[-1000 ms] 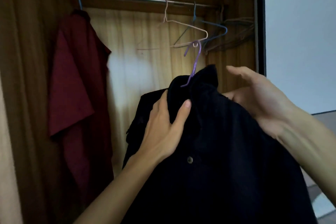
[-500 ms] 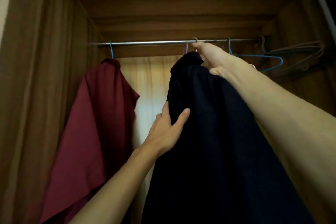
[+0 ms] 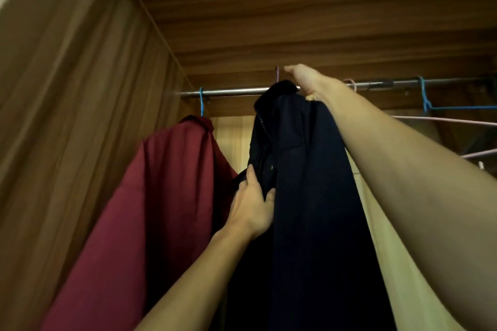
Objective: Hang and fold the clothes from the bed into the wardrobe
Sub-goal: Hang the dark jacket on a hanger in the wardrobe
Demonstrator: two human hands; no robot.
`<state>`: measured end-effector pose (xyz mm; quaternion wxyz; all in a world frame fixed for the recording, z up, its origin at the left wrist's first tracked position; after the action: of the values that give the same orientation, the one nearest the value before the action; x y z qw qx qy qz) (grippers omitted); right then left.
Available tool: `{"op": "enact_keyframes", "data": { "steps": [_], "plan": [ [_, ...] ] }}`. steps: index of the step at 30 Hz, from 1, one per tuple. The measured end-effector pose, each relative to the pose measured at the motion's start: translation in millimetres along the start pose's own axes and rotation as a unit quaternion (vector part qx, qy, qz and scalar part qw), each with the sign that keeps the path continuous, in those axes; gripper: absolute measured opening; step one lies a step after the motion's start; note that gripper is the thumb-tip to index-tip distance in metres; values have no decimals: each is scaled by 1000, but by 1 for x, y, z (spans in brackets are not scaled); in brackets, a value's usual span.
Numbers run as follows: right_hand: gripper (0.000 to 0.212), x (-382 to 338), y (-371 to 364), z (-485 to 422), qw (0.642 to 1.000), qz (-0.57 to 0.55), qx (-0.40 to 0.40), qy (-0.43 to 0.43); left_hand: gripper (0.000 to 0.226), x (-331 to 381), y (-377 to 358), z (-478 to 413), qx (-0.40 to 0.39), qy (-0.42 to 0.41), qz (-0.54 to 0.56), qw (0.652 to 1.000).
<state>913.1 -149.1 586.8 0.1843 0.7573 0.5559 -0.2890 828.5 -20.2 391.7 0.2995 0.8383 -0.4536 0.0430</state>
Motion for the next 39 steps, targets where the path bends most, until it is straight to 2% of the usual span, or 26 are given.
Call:
{"op": "enact_keyframes", "data": {
  "steps": [5, 8, 11, 14, 16, 20, 24, 28, 34, 39],
  "plan": [
    [28, 41, -4, -35, 998, 53, 5, -33, 88, -27, -12, 5, -43, 10, 4, 999],
    [32, 57, -1, -42, 999, 32, 8, -38, 85, -38, -17, 17, -64, 32, 5, 997],
    [21, 56, -1, -29, 999, 34, 8, -30, 81, -40, -17, 36, -78, 37, -10, 996],
    [30, 57, -1, -10, 999, 12, -8, -29, 76, -39, -9, 55, -85, 31, -26, 996],
    [30, 58, 9, 10, 1000, 12, 18, -17, 69, -38, -1, 71, -86, 18, -55, 995],
    [27, 69, 47, 61, 981, 139, 133, 34, 65, -35, 18, 115, -98, -9, -149, 984],
    [32, 89, 70, 143, 957, 224, 173, 60, 66, -32, 38, 169, -128, -4, -176, 976],
    [35, 96, 86, 232, 931, 330, 143, 66, 63, -30, 51, 233, -163, -15, -160, 974],
    [24, 133, 103, 344, 892, 451, 24, 8, 60, -28, 63, 320, -219, -18, -146, 965],
    [9, 172, 109, 423, 864, 497, -69, -34, 44, -40, 70, 388, -276, -1, -187, 943]
  ]
}}
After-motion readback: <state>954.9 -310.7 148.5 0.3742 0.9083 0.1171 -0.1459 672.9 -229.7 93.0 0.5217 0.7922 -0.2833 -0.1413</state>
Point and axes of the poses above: each hand's wrist, its own z-axis away from the middle knuckle, its own y-axis out of the back of the hand, x = y × z, the point moved 1 cm from there along -z, towards the middle knuckle, and after that the axes turned 13 degrees about -z, right-handed, at the moved point
